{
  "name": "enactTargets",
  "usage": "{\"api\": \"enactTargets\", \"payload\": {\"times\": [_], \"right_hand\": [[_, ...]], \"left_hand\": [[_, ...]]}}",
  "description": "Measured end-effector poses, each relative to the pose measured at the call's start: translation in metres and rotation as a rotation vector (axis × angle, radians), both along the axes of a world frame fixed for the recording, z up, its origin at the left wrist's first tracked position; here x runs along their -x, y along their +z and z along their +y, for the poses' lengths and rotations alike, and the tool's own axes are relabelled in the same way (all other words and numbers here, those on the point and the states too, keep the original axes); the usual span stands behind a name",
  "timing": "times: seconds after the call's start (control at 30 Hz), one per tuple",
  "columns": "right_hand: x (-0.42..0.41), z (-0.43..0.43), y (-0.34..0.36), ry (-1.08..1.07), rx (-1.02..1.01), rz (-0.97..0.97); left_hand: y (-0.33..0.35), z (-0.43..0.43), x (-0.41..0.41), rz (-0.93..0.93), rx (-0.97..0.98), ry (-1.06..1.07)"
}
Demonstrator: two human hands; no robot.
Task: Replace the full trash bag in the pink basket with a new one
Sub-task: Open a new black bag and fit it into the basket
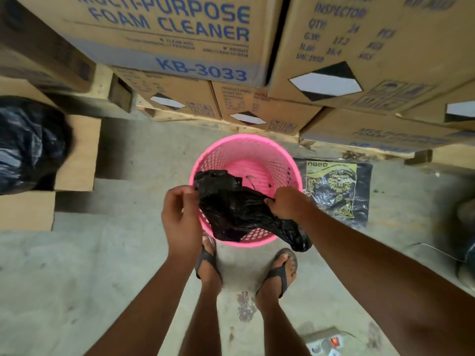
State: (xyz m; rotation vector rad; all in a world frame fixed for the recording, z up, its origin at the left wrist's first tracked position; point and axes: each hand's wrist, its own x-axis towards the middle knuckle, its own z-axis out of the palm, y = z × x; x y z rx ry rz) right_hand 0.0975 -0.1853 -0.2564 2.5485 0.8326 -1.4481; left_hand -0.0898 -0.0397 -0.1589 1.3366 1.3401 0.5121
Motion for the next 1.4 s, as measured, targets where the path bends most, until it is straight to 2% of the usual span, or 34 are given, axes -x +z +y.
{"api": "enactTargets", "payload": {"times": [0.07, 0.1, 0.17, 0.2, 0.27, 0.3, 0.33, 0.43, 0.5, 0.6, 0.67, 0.73, 0.8, 0.87, 0.97, 1.0, 1.07, 1.13, 1.2, 1.27, 1.37, 1.4], "right_hand": [[0.001, -0.001, -0.002, 0.034, -0.015, 0.018], [0.002, -0.002, -0.004, 0.046, -0.017, 0.04], [0.0, -0.005, -0.005, 0.038, -0.031, 0.08], [-0.001, -0.007, -0.005, 0.009, -0.045, 0.096], [-0.006, -0.013, -0.006, -0.071, -0.092, 0.099], [-0.008, -0.015, -0.006, -0.102, -0.127, 0.078], [-0.01, -0.019, -0.005, -0.123, -0.16, 0.055], [-0.009, -0.026, -0.003, -0.141, -0.219, 0.008], [-0.005, -0.031, -0.006, -0.165, -0.25, -0.022], [0.005, -0.032, -0.011, 0.0, -0.244, -0.154], [0.016, -0.031, -0.008, 0.017, -0.327, -0.289], [0.025, -0.029, 0.0, -0.054, -0.574, -0.346], [0.034, -0.026, 0.008, -0.177, -0.735, -0.232], [0.038, -0.024, 0.014, -0.204, -0.741, -0.137], [0.033, -0.028, 0.015, -0.287, -0.762, -0.068], [0.027, -0.031, 0.013, -0.346, -0.754, -0.05], [0.013, -0.036, 0.01, -0.436, -0.729, -0.07], [0.002, -0.041, 0.004, -0.47, -0.725, -0.09], [-0.007, -0.045, 0.002, -0.474, -0.726, -0.032], [-0.011, -0.05, 0.006, -0.332, -0.807, -0.03], [-0.006, -0.055, 0.017, 0.047, -1.002, -0.084], [-0.004, -0.055, 0.02, 0.147, -1.049, -0.08]], "left_hand": [[0.024, -0.016, -0.035, -0.183, 0.018, -0.519], [0.024, -0.019, -0.05, -0.176, -0.033, -0.782], [-0.007, -0.013, -0.07, -0.033, -0.252, -1.241], [-0.03, -0.006, -0.075, 0.12, -0.365, -1.447], [-0.072, 0.009, -0.079, 0.621, -0.532, -1.799], [-0.086, 0.016, -0.08, 0.851, -0.569, -1.913], [-0.092, 0.023, -0.08, 0.997, -0.568, -1.991], [-0.09, 0.036, -0.074, 1.077, -0.563, -1.917], [-0.086, 0.042, -0.063, 1.005, -0.738, -1.801], [-0.083, 0.049, -0.044, 0.579, -1.086, -1.628], [-0.08, 0.054, -0.042, 0.37, -1.089, -1.585], [-0.078, 0.052, -0.048, 0.295, -0.947, -1.55], [-0.076, 0.046, -0.054, 0.209, -0.646, -1.445], [-0.074, 0.042, -0.06, 0.143, -0.349, -1.261], [-0.071, 0.049, -0.065, 0.146, -0.132, -1.075], [-0.069, 0.054, -0.063, 0.129, -0.088, -1.106], [-0.063, 0.063, -0.058, 0.114, -0.086, -1.305], [-0.061, 0.072, -0.049, 0.131, -0.237, -1.502], [-0.059, 0.08, -0.039, 0.091, -0.385, -1.545], [-0.056, 0.088, -0.033, 0.035, -0.46, -1.547], [-0.056, 0.094, -0.031, -0.047, -0.551, -1.556], [-0.059, 0.094, -0.032, -0.066, -0.509, -1.515]]}}
